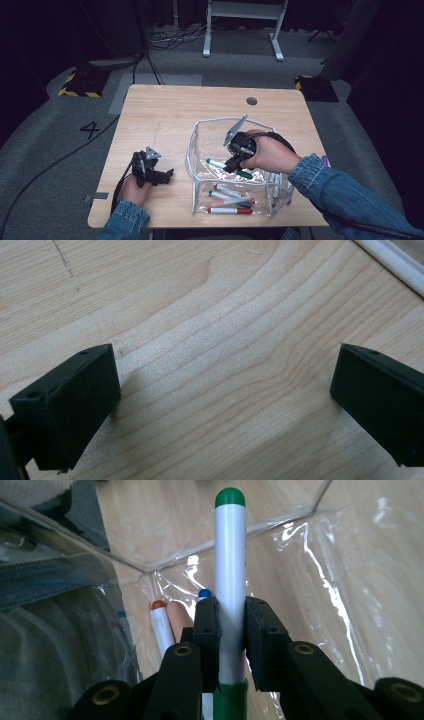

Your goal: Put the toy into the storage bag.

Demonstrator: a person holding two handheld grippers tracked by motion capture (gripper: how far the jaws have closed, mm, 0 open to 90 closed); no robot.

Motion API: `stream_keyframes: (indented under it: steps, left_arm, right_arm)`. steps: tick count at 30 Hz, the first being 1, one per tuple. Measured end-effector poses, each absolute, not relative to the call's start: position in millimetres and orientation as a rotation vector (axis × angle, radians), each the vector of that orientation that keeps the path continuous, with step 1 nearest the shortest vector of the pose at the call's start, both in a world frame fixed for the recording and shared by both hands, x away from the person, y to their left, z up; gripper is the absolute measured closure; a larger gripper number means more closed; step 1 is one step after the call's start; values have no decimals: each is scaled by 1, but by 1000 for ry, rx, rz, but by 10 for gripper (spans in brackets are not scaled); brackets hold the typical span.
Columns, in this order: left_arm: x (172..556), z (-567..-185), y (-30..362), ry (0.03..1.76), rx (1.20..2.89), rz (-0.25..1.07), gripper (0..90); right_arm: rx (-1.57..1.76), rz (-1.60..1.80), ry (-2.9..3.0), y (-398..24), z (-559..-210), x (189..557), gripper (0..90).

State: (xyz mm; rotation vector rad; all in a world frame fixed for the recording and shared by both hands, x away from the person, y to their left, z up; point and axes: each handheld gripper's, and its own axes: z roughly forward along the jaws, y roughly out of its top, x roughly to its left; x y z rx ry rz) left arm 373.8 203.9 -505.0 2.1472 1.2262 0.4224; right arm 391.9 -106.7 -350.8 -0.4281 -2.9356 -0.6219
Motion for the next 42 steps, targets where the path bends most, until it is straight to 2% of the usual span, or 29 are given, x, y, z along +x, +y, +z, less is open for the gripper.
stream_keyframes:
  steps: [18, 42]
  left_arm:
    - [374, -505, 204, 1225, 2147, 423, 0]
    - [374, -505, 204, 1223, 2147, 423, 0]
  right_arm:
    - [-271, -373, -2856, -91, -396, 383, 766]
    - [-233, -78, -2811, -82, -422, 374, 765]
